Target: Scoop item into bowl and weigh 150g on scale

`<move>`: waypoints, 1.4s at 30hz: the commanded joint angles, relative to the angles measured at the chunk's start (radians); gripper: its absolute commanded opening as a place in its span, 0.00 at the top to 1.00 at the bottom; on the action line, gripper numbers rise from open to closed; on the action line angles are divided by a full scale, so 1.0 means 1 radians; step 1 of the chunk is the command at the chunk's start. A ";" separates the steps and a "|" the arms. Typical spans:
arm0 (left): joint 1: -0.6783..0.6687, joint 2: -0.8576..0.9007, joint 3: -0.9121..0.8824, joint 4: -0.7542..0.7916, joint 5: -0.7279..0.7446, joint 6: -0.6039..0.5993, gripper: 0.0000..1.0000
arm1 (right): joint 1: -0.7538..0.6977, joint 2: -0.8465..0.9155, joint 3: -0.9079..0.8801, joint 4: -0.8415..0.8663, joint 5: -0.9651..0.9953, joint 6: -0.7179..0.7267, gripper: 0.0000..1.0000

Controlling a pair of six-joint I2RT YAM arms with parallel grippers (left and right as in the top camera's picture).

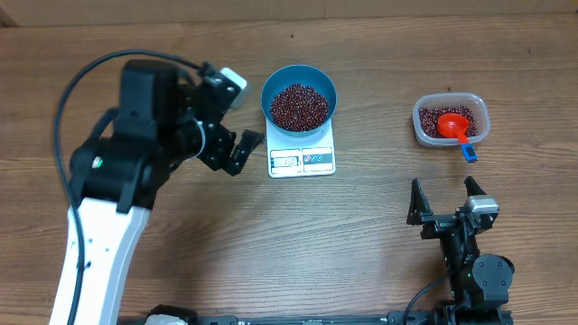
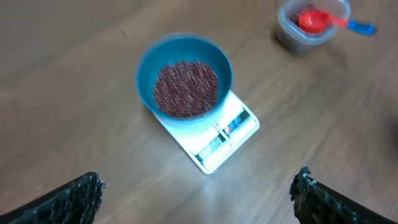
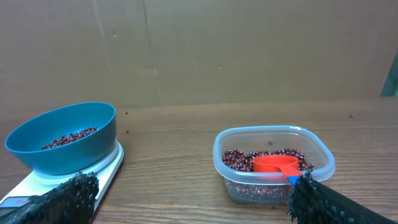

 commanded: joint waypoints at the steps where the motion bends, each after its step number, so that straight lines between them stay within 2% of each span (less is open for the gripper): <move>1: 0.034 -0.087 -0.109 0.097 0.004 -0.075 0.00 | 0.006 -0.007 -0.011 0.005 -0.001 0.008 0.00; 7: 0.085 -0.286 -0.422 0.396 0.004 -0.176 0.00 | 0.006 -0.007 -0.011 0.005 -0.002 0.008 0.00; 16: 0.150 -0.632 -0.874 0.737 0.002 -0.179 0.00 | 0.006 -0.007 -0.011 0.005 -0.002 0.008 0.00; 21: 0.158 -0.795 -1.065 0.819 -0.008 -0.183 0.00 | 0.006 -0.007 -0.011 0.005 -0.001 0.008 0.00; 27: 0.158 -0.978 -1.254 0.913 -0.073 -0.246 0.00 | 0.006 -0.007 -0.011 0.005 -0.002 0.008 0.00; 42: 0.158 -1.242 -1.434 0.911 -0.188 -0.229 0.01 | 0.006 -0.007 -0.011 0.005 -0.002 0.008 0.00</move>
